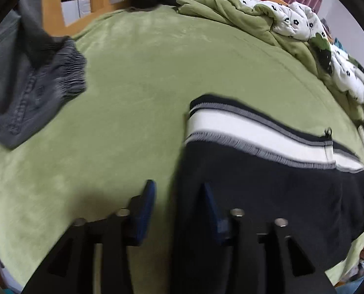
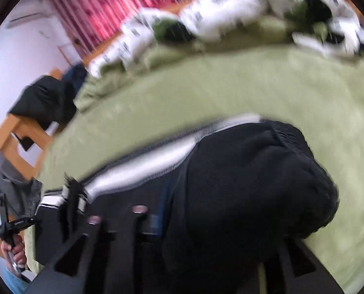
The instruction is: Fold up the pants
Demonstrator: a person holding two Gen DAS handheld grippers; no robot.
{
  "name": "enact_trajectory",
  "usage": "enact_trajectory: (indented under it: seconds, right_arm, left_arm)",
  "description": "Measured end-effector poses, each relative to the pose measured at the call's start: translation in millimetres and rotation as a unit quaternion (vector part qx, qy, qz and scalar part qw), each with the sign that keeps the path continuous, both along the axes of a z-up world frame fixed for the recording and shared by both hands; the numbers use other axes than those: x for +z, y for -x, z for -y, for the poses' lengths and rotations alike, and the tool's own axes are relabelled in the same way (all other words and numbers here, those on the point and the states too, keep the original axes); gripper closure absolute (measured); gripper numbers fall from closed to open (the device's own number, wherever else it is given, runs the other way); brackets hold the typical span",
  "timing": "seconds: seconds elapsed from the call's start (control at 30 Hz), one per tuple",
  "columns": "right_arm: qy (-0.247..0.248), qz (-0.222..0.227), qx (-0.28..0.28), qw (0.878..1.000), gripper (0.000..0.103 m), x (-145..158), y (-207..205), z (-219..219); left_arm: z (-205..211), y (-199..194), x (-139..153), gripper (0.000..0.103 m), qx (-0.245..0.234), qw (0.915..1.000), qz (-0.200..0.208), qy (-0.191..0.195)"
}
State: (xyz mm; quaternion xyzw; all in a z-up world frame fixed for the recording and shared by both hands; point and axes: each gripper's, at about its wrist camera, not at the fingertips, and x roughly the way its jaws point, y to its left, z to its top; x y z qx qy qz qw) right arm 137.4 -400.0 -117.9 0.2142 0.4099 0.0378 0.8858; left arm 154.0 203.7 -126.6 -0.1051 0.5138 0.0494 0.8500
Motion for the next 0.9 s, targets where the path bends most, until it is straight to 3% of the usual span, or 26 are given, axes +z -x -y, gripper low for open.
enact_trajectory:
  seconds: [0.03,0.1,0.17,0.37,0.5,0.67,0.77,0.9]
  right_arm:
    - [-0.015,-0.008,0.003,1.0,0.064,-9.9,6.1,4.1]
    - [-0.016,-0.015,0.017,1.0,0.062,-16.5,23.7,11.9]
    - [-0.022,-0.017,0.023,0.999,0.049,-17.7,45.6,25.2]
    - [-0.076,0.002,-0.026,0.997,0.038,-10.8,92.3,72.7]
    - [-0.144,-0.004,-0.043,0.989,0.036,-20.8,82.5,88.6]
    - [-0.236,0.002,-0.072,0.969,0.022,-42.9,55.1,94.5]
    - [-0.264,0.008,-0.081,0.961,0.014,-50.9,38.9,98.5]
    - [-0.279,0.024,-0.09,0.956,0.014,-53.0,21.2,106.3]
  left_arm:
    - [1.6,6.9,2.3,0.043,-0.005,1.0,0.005,0.003]
    - [3.7,22.6,9.2,0.043,-0.008,0.9993,0.032,0.016]
    - [6.4,37.2,16.2,0.043,-0.009,0.9978,0.06,0.026]
    - [26.5,51.3,17.7,0.037,-0.031,0.9894,0.098,0.102]
    - [52.1,42.3,4.7,0.037,-0.046,0.9874,0.086,0.125]
    - [75.3,34.1,-14.9,0.037,-0.058,0.9867,0.06,0.139]
    - [84.9,34.3,-18.4,0.037,-0.063,0.9879,0.065,0.126]
    - [90.1,27.9,-20.2,0.035,-0.061,0.9878,0.065,0.128]
